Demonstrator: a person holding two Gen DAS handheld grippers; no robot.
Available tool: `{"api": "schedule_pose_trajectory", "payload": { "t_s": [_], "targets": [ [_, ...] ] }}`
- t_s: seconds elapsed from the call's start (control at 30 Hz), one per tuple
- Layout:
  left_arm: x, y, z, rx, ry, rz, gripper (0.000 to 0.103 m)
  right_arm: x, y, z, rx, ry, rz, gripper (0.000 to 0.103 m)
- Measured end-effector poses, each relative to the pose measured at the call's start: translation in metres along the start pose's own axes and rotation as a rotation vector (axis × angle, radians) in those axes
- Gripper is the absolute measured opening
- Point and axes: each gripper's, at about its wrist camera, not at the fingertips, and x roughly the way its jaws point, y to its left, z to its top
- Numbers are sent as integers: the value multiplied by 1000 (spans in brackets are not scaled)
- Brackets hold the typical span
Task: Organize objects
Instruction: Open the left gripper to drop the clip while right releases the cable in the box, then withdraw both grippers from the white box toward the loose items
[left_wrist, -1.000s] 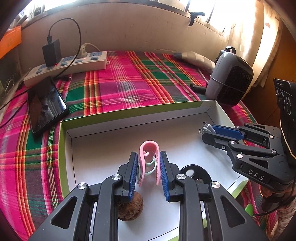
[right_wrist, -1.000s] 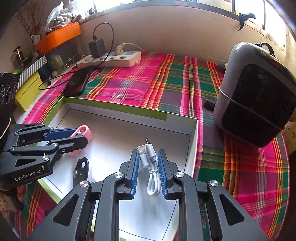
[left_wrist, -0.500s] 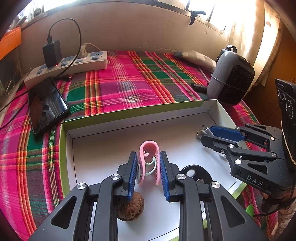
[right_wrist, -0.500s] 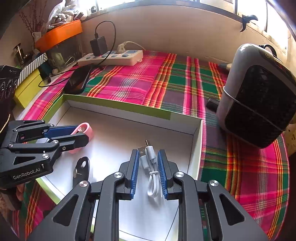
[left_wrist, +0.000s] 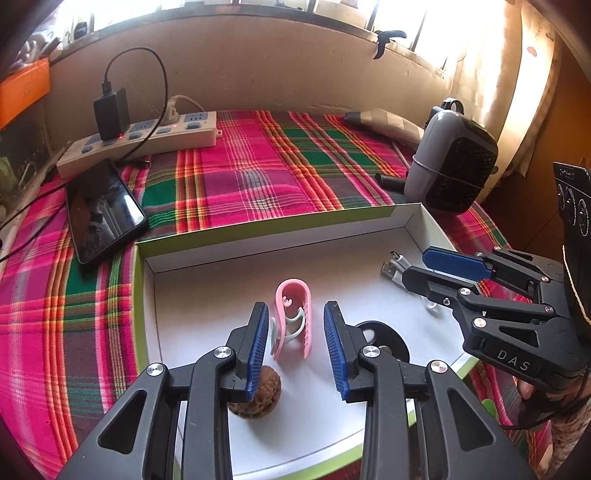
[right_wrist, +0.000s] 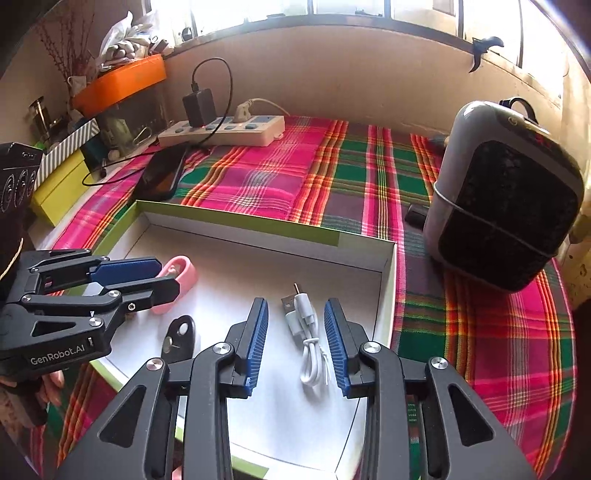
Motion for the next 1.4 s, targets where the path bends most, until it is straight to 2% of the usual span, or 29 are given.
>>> {"api": "schedule_pose_trajectory", "payload": {
  "t_s": [0.47,1.4],
  "targets": [
    [-47,-3,-20,14,-62,-2,30,-39,7,-17,37,-46,16,33],
    [-114,18,-99,-35,-164,28,30,-96,27,-92,78,-115,-35,33]
  ]
}}
